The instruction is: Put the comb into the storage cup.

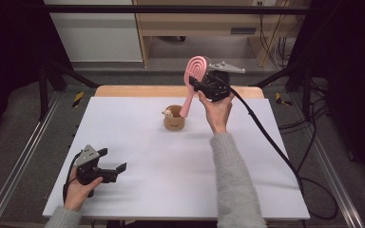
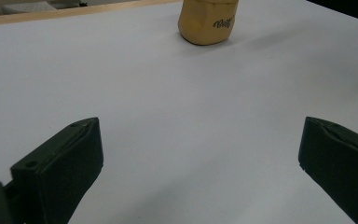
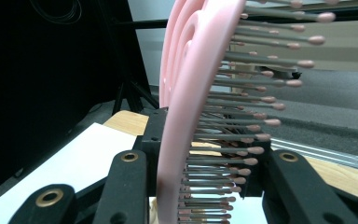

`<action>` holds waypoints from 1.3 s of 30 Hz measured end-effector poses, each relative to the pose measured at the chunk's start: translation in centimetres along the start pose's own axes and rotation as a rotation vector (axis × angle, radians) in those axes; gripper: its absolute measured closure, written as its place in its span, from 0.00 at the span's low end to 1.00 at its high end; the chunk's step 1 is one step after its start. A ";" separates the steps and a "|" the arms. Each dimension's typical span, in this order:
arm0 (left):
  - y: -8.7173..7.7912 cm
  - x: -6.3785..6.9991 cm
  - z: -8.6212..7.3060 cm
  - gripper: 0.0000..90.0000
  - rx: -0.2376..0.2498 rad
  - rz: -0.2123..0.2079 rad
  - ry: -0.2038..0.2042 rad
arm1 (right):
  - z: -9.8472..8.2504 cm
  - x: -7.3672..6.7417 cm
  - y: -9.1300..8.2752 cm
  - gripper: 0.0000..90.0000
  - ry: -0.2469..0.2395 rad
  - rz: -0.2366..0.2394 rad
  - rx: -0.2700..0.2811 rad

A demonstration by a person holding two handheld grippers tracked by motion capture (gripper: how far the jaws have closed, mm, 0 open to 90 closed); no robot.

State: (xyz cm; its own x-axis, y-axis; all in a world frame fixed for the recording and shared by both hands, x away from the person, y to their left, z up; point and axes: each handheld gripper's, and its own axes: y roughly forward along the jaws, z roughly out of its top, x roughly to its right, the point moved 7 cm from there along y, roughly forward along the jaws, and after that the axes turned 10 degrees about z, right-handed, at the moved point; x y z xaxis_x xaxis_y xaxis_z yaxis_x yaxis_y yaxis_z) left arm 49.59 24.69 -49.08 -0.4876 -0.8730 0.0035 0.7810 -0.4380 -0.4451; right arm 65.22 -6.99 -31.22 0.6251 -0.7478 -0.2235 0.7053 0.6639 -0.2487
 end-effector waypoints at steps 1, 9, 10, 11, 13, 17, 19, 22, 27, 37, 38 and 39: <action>0.0 0.0 0.0 0.00 0.000 0.000 0.000 | 0.1 0.0 0.1 0.70 -0.001 -0.002 0.002; 0.1 0.0 -0.1 0.00 -0.003 -0.001 0.001 | 0.7 0.2 0.8 0.70 0.009 -0.009 0.016; 0.0 0.0 -0.1 0.00 -0.002 -0.002 0.001 | 0.8 0.3 0.9 0.70 0.009 -0.010 0.019; 0.0 0.0 -0.1 0.00 -0.002 -0.002 0.001 | 0.8 0.3 1.0 0.70 0.010 -0.010 0.019; 0.0 0.0 -0.1 0.00 -0.002 -0.002 0.000 | 0.8 0.4 1.2 0.70 0.013 -0.015 0.020; 0.1 0.0 -0.1 0.00 -0.002 -0.003 0.000 | 1.0 0.5 1.6 0.70 0.021 -0.015 0.028; 0.1 0.0 -0.1 0.00 -0.002 -0.003 0.001 | 1.1 0.4 1.8 0.70 0.020 -0.012 0.030; 0.1 0.0 -0.1 0.00 -0.002 -0.003 0.000 | 1.0 0.5 2.2 0.70 0.021 -0.014 0.027; 0.1 0.0 -0.1 0.00 -0.005 -0.005 0.001 | 0.7 0.7 2.8 0.70 0.024 -0.021 0.020; 0.1 -0.1 -0.2 0.00 -0.006 -0.005 0.002 | 0.0 1.1 4.0 0.70 0.036 -0.032 0.009; 0.1 -0.1 -0.2 0.00 -0.007 -0.005 0.001 | 0.0 1.2 4.1 0.70 0.038 -0.035 0.009; 0.1 -0.1 -0.2 0.00 -0.007 -0.005 0.001 | -0.1 1.2 4.2 0.70 0.040 -0.036 0.007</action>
State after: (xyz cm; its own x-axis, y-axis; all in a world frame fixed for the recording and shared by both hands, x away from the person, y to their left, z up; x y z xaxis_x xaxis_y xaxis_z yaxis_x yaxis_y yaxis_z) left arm 49.63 24.74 -49.30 -0.4923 -0.8704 0.0051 0.7754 -0.4412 -0.4517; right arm 68.92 -5.08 -32.65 0.5859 -0.7702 -0.2519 0.7293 0.6367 -0.2505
